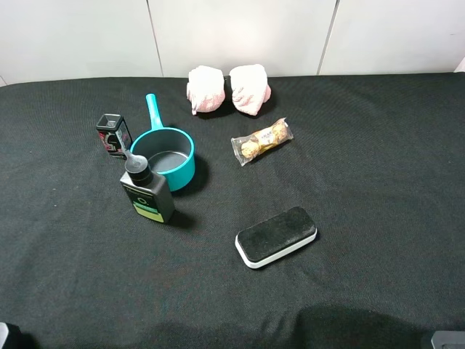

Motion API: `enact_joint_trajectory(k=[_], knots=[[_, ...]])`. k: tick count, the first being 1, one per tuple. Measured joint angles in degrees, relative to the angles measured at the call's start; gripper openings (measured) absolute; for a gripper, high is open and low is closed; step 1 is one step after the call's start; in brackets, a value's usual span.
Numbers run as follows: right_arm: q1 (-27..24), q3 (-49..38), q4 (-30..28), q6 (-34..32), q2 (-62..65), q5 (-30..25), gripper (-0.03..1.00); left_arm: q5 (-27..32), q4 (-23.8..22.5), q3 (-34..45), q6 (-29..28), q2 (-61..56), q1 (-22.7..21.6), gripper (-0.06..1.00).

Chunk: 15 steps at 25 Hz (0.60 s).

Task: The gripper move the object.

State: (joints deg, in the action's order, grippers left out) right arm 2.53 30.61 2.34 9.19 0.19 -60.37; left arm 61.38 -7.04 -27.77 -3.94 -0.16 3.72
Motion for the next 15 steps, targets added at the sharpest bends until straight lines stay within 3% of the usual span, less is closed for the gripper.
enact_joint_trajectory(k=[15], knots=[[0.0,0.0,1.21,0.86,-12.94,6.76,0.69,0.0,0.0,0.0,0.0,0.0,0.0,0.76]])
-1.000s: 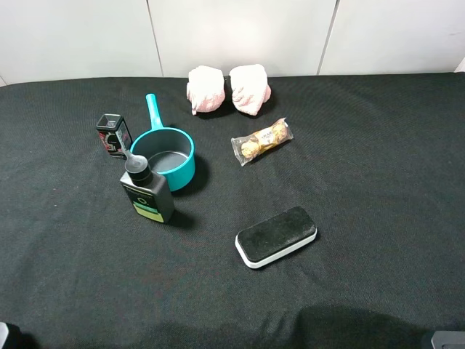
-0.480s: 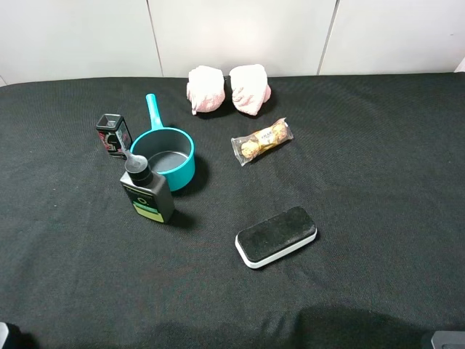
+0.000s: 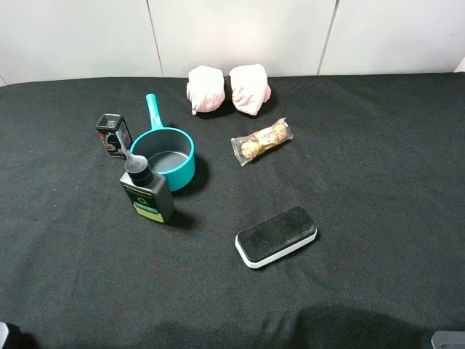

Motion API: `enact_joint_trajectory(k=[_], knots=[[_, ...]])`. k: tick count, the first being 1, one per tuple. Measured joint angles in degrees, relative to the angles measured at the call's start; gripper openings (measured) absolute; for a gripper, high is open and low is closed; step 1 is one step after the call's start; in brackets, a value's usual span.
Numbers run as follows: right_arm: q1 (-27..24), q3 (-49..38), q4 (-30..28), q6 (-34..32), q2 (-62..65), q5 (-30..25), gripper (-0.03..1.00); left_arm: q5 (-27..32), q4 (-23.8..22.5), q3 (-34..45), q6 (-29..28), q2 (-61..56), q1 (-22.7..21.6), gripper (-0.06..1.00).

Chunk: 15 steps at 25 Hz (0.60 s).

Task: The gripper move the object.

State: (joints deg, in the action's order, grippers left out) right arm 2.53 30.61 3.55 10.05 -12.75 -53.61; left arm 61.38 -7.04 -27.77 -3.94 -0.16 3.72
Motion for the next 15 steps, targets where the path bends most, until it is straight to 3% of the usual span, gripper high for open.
enact_joint_trajectory(k=[15], knots=[[0.0,0.0,1.56,1.11,-7.03,3.09,0.69,0.0,0.0,0.0,0.0,0.0,0.0,0.76]])
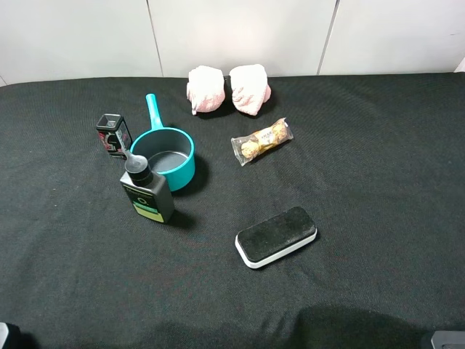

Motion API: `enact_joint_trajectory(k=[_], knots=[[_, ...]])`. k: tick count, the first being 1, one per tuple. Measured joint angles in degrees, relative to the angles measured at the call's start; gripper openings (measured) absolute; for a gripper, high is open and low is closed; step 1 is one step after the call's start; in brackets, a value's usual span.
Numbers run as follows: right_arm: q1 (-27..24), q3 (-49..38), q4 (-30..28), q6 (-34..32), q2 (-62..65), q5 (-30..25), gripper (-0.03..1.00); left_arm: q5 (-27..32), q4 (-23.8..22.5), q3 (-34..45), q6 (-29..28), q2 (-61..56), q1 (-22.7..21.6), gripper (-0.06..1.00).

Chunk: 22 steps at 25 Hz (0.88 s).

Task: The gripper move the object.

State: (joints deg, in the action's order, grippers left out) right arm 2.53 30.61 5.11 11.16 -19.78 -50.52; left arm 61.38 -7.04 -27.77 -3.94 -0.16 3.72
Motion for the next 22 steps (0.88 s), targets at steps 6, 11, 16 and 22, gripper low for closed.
enact_joint_trajectory(k=[6,11,16,22], knots=[[0.0,1.63,0.05,0.51,-4.78,0.34,0.69,0.0,0.0,0.0,0.0,0.0,0.0,0.76],[0.0,5.42,0.31,2.2,-11.11,0.34,0.69,0.0,0.0,0.0,0.0,0.0,0.0,0.76],[0.0,9.96,0.7,3.57,-18.58,0.05,0.69,0.0,0.0,0.0,0.0,0.0,0.0,0.76],[0.0,15.01,1.38,5.74,-27.82,-0.7,0.69,0.0,0.0,0.0,0.0,0.0,0.0,0.76]])
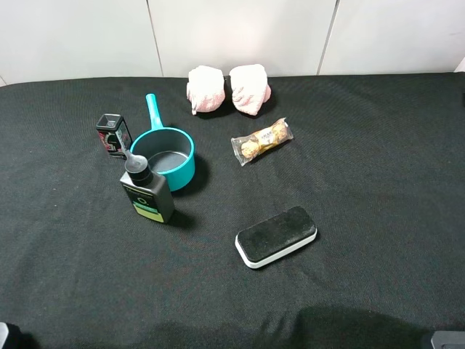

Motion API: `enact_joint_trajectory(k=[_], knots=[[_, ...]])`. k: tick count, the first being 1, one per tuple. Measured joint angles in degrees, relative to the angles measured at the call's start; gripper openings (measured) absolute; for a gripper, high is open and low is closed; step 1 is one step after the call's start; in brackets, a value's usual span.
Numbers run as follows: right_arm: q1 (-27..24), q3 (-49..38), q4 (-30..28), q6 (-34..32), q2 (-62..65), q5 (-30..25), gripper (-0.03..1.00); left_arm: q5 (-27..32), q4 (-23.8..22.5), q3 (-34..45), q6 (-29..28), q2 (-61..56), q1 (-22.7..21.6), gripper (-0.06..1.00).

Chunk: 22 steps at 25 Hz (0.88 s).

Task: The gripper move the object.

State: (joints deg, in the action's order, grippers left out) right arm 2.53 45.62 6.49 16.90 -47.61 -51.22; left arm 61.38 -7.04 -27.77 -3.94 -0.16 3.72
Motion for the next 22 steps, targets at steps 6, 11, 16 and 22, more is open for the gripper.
enact_joint_trajectory(k=[6,11,16,22], knots=[[0.0,3.0,1.95,3.85,-7.22,-0.2,0.69,0.0,0.0,0.0,0.0,0.0,0.0,0.76],[0.0,3.1,2.28,5.23,-11.4,1.3,0.69,0.0,0.0,0.0,0.0,0.0,0.0,0.76],[0.0,4.78,2.68,5.35,-14.7,2.3,0.69,0.0,0.0,0.0,0.0,0.0,0.0,0.76],[0.0,9.05,3.59,6.94,-19.56,2.34,0.69,0.0,0.0,0.0,0.0,0.0,0.0,0.76]])
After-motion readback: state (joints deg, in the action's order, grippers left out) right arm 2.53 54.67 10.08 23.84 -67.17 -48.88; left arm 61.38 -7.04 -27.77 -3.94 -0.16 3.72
